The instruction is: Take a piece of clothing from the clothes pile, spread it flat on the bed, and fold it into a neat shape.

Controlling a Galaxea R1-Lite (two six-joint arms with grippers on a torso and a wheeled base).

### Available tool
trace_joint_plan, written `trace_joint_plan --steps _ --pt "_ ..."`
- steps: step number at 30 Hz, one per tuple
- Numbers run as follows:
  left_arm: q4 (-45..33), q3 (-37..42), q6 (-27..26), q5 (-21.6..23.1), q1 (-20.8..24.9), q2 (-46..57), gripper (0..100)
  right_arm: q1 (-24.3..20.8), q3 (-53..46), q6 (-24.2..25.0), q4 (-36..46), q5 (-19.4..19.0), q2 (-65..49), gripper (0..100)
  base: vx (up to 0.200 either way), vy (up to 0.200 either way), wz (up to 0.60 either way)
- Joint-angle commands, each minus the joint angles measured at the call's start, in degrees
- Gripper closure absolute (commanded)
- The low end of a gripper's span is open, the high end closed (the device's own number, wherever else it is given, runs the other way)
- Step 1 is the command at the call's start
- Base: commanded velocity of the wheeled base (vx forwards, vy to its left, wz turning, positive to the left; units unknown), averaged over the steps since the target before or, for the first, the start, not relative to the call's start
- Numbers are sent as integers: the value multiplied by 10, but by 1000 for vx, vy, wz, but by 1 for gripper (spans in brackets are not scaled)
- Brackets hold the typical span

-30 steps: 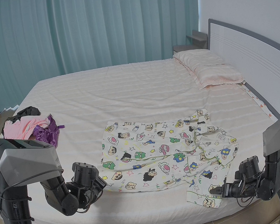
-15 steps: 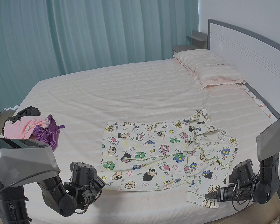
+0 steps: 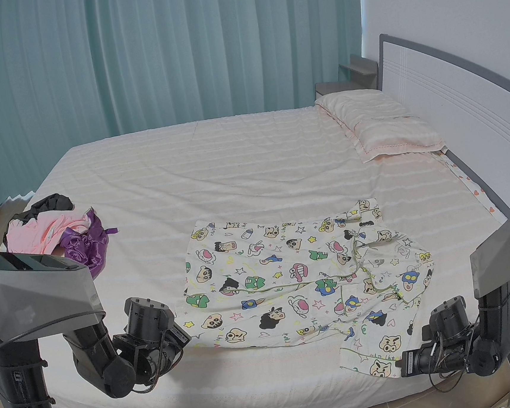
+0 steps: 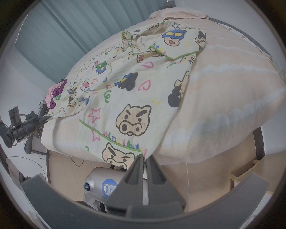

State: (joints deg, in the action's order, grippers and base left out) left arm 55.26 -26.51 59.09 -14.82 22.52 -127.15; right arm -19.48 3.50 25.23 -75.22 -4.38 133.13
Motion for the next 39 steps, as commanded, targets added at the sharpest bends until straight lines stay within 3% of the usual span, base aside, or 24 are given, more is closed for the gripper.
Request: trace_joint_plan --steps 1,11,15,28,39 --pt "-1 3 0 0 1 5 100 -13 -30 2 -20 0 -9 100 0 0 0" --pt "2 34 -23 0 2 11 100 16 -35 -1 29 2 -40 100 0 0 0" --pt "-1 48 -29 0 11 30 100 18 -35 -4 117 2 -103 100 0 0 0" --pt "-2 107 -99 0 59 32 100 106 -35 -111 252 -10 -188 100 0 0 0" --pt "-2 147 -134 0 114 2 100 121 -35 -146 321 -23 -228 100 0 0 0"
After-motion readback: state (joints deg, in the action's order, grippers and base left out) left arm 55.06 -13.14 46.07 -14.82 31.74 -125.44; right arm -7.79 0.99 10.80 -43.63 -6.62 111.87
